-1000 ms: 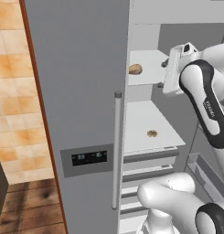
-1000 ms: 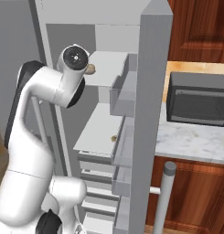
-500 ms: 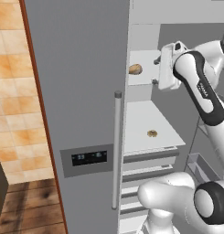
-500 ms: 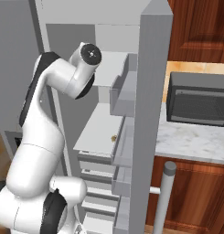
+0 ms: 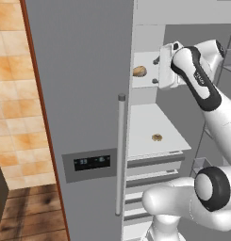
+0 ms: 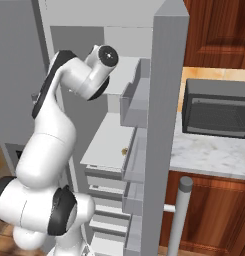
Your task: Move the mushroom and chicken breast from the top shelf to the second highest shelf to make space. Then, place the pitcher from the counter on the cleared top shelf.
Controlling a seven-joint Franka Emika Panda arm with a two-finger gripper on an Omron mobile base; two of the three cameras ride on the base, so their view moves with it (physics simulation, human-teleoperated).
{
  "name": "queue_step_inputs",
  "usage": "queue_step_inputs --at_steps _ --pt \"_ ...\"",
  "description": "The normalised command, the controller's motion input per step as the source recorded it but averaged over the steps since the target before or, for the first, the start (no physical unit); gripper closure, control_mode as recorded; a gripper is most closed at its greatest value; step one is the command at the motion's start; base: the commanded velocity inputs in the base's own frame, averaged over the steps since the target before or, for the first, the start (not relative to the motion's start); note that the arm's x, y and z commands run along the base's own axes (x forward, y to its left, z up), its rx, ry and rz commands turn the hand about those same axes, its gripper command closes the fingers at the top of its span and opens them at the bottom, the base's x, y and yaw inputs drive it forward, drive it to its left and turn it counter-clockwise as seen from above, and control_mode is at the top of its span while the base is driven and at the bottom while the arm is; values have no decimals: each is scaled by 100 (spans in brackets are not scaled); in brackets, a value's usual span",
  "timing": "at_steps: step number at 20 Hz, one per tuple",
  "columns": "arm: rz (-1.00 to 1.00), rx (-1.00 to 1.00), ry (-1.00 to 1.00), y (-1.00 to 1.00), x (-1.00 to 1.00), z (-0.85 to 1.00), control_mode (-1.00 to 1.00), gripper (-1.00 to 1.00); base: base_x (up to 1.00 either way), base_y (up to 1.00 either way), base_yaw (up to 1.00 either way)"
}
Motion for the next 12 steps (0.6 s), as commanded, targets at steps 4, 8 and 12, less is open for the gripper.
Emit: queue_step_inputs --at_steps 4,8,12 --pt "2 -2 0 0 41 -17 -100 -100 0 0 0" --pt "1 -1 0 0 44 -14 -100 -100 0 0 0" --pt "1 -1 0 0 44 -10 -100 -100 0 0 0"
